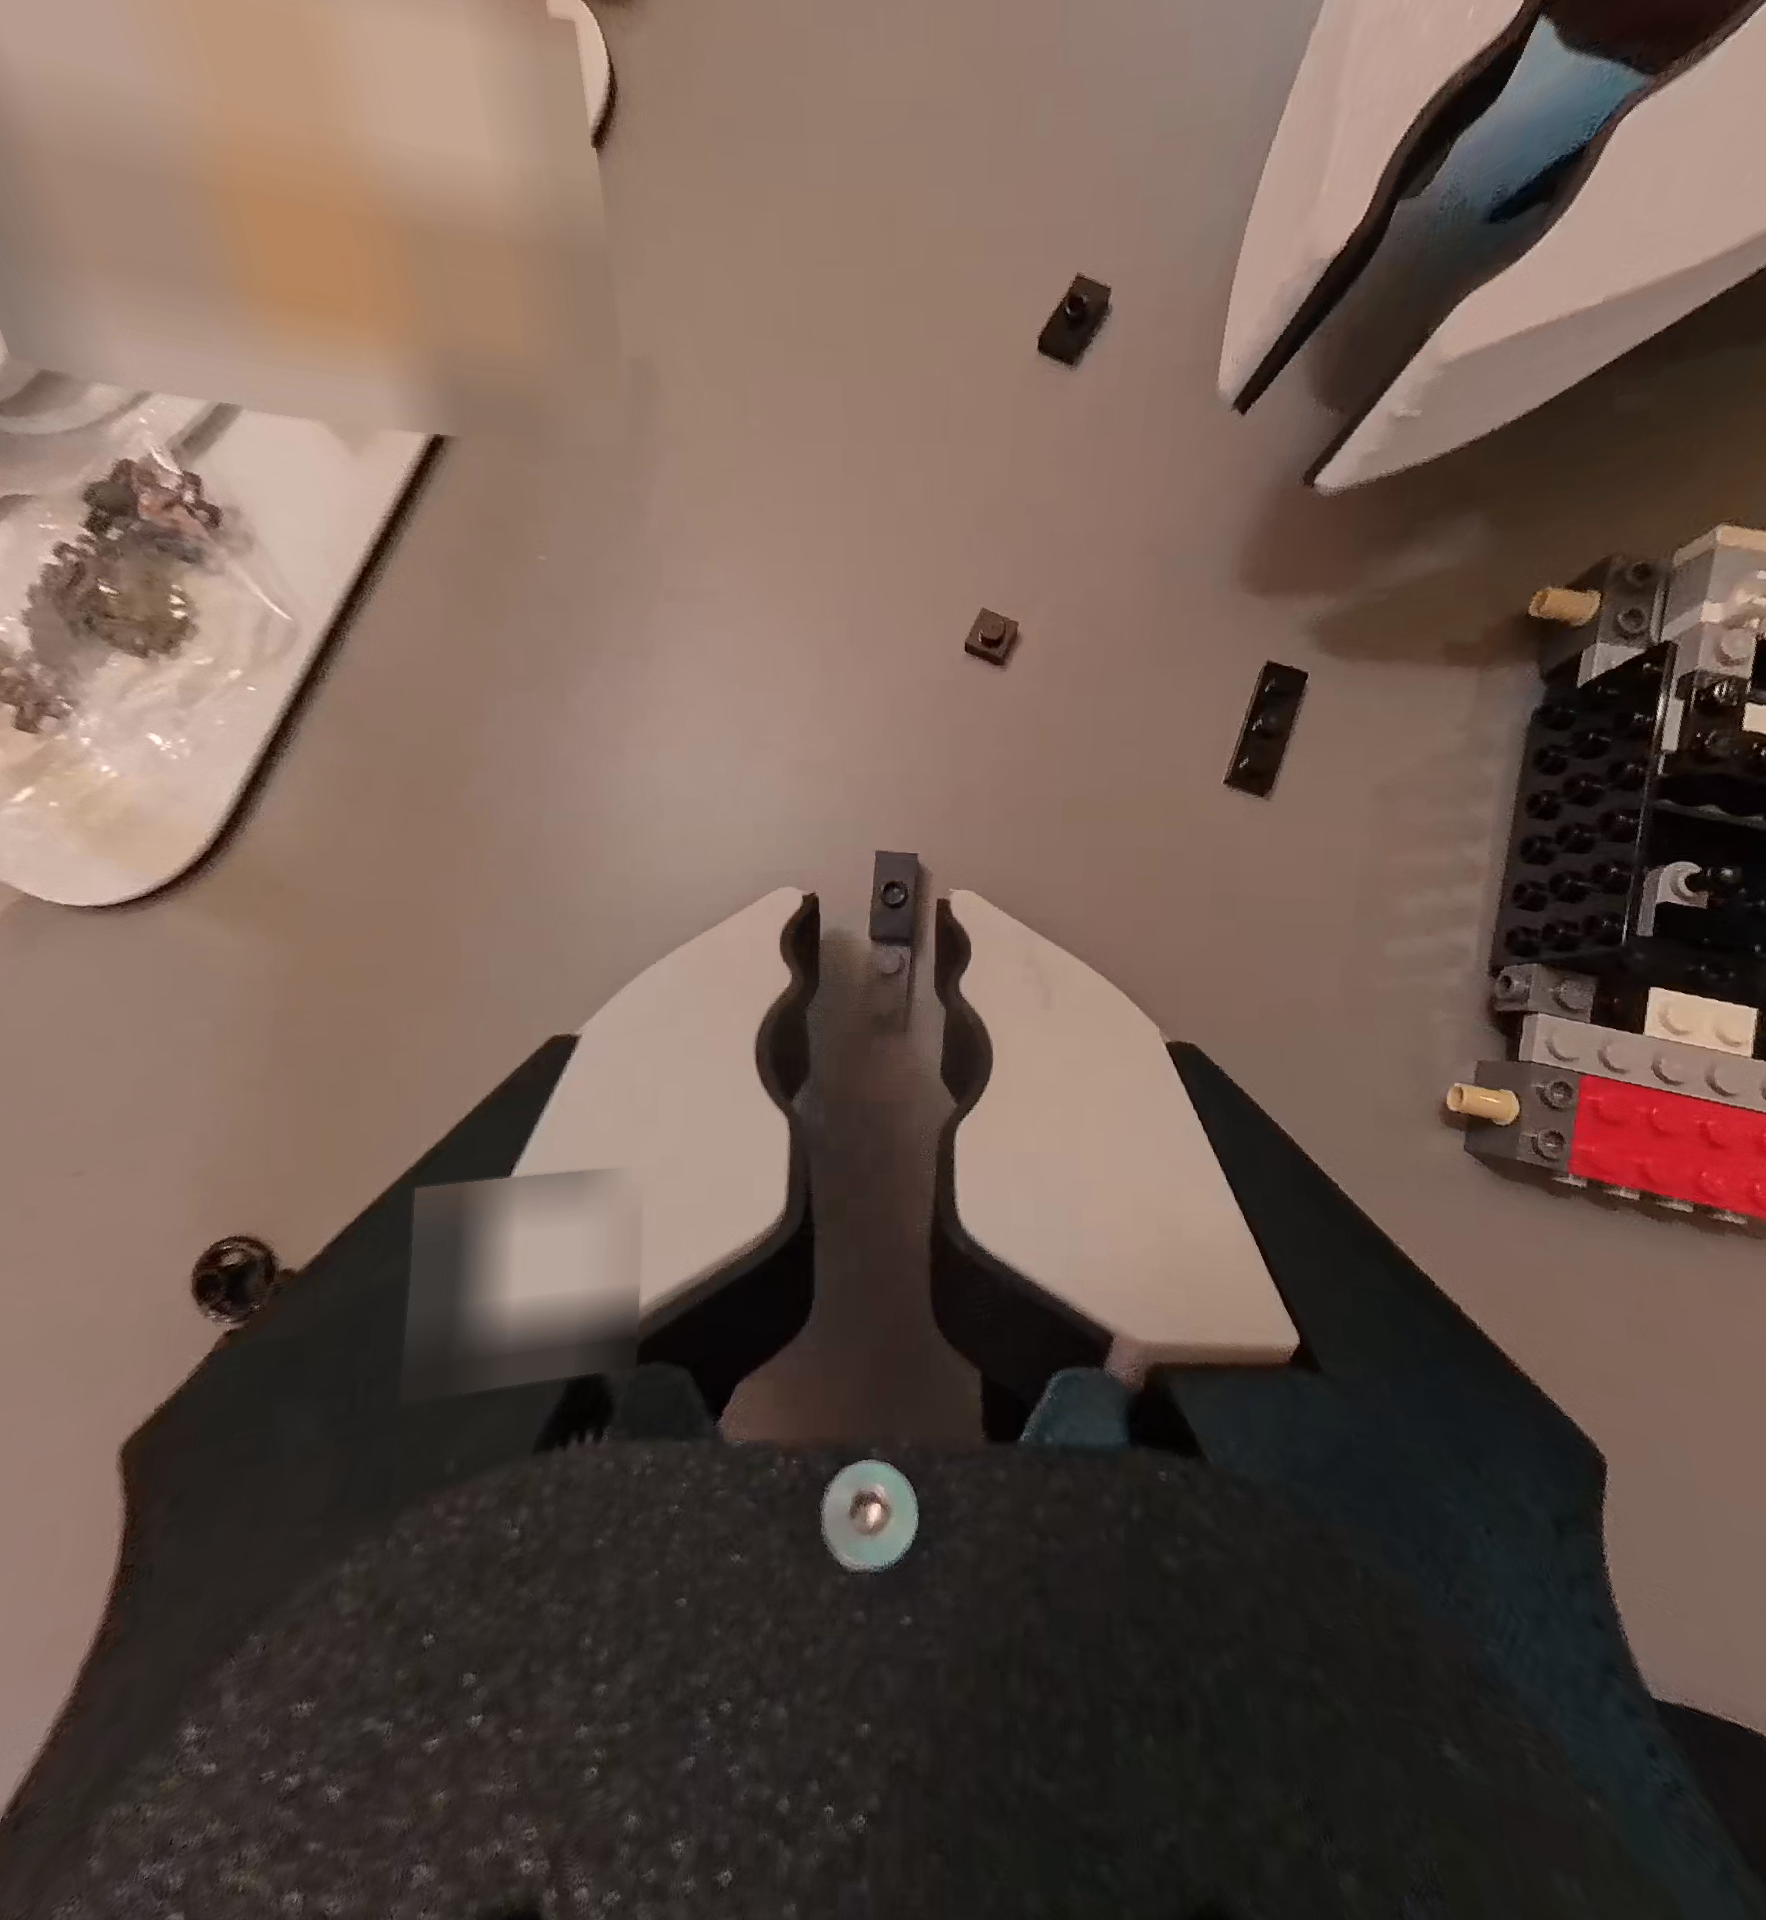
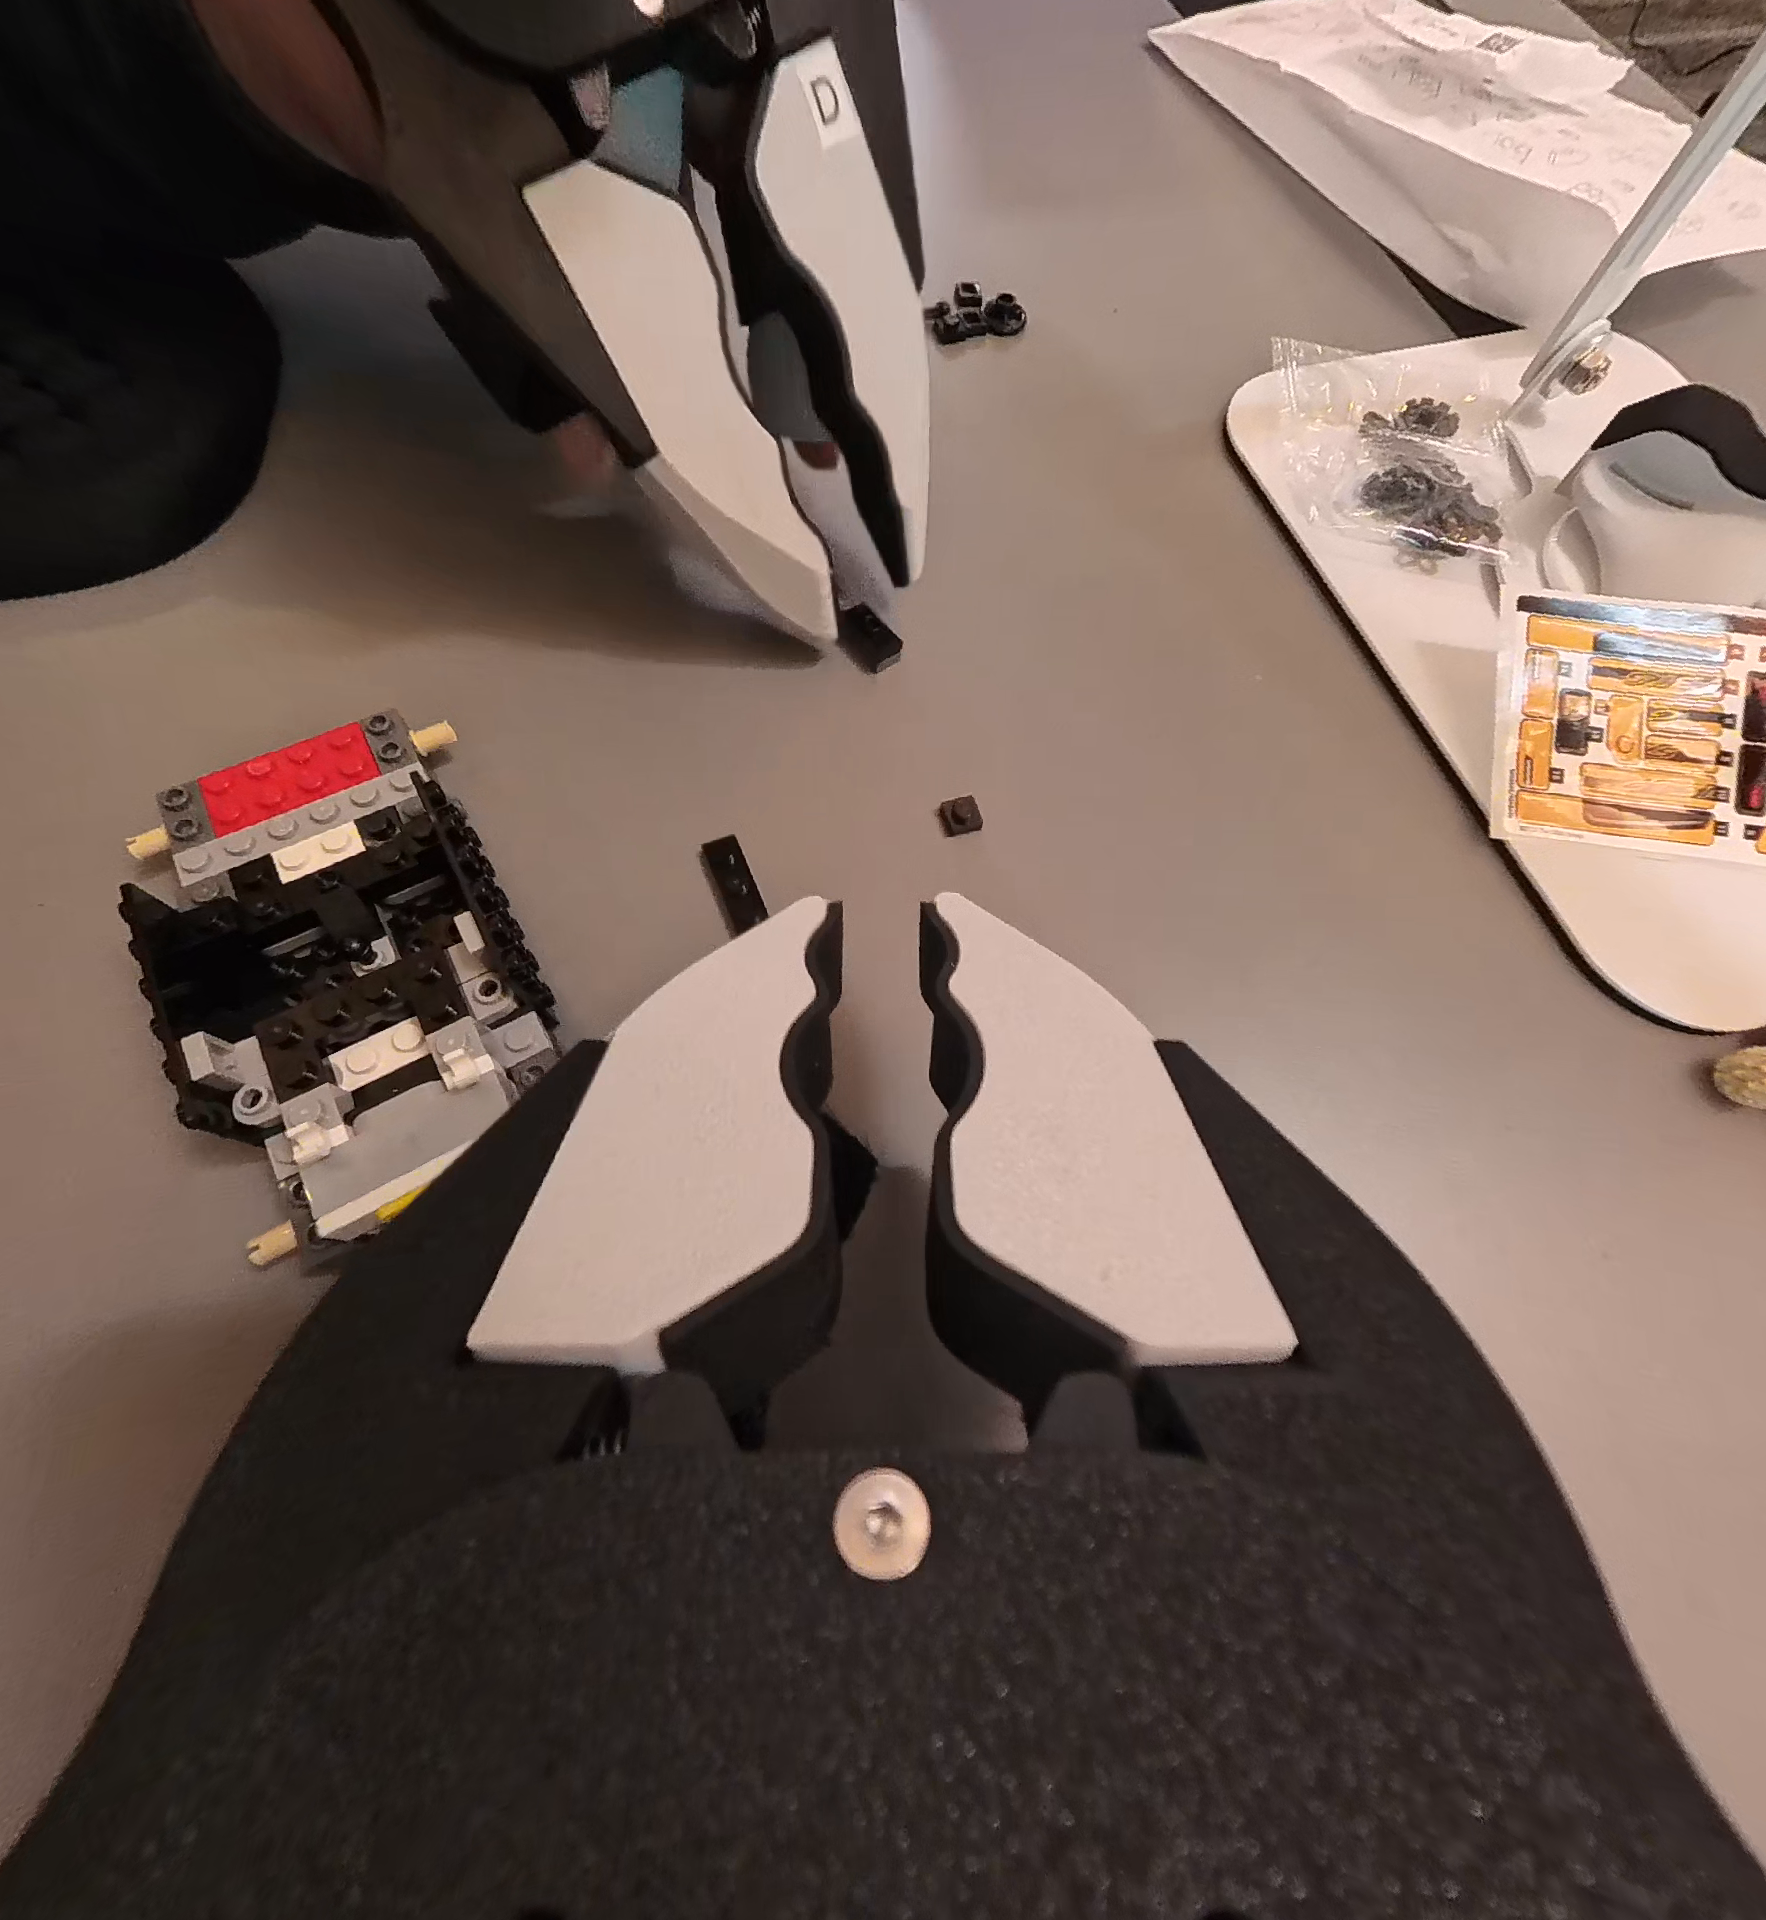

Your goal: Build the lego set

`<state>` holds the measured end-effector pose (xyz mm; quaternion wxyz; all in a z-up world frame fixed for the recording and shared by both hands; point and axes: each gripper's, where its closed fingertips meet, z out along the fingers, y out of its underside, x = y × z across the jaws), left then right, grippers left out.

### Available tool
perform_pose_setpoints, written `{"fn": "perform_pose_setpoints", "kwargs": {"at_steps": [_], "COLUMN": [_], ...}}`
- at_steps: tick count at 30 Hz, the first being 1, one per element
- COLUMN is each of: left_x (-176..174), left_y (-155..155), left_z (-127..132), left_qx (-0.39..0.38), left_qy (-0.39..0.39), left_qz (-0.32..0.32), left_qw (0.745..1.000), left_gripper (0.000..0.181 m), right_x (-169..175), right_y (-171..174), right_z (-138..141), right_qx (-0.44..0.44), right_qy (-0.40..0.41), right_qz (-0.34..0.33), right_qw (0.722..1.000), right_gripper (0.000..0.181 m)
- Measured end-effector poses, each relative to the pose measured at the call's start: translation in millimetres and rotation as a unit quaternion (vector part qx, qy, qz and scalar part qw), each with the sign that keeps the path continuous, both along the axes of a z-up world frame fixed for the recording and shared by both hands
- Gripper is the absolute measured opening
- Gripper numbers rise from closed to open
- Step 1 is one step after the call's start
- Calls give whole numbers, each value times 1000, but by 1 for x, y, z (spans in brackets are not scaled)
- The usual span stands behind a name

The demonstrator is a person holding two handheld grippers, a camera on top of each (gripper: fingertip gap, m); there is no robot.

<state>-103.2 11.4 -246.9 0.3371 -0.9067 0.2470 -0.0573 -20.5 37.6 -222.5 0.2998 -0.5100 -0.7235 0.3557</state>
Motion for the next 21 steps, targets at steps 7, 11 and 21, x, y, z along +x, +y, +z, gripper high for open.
{"fn": "perform_pose_setpoints", "kwargs": {"at_steps": [7, 11, 21], "left_x": [16, 37, 43], "left_y": [3, -1, 5], "left_z": [22, 23, 61], "left_qx": [54, 60, 160], "left_qy": [-15, -32, -87], "left_qz": [-31, -67, -43], "left_qw": [998, 995, 982], "left_gripper": [15, 9, 0], "right_x": [-1, -2, -7], "right_y": [6, 13, 21], "right_z": [4, 8, 23], "right_qx": [-6, -15, -12], "right_qy": [9, 20, 85], "right_qz": [-18, -37, -52], "right_qw": [1000, 999, 995], "right_gripper": [14, 13, 4]}}
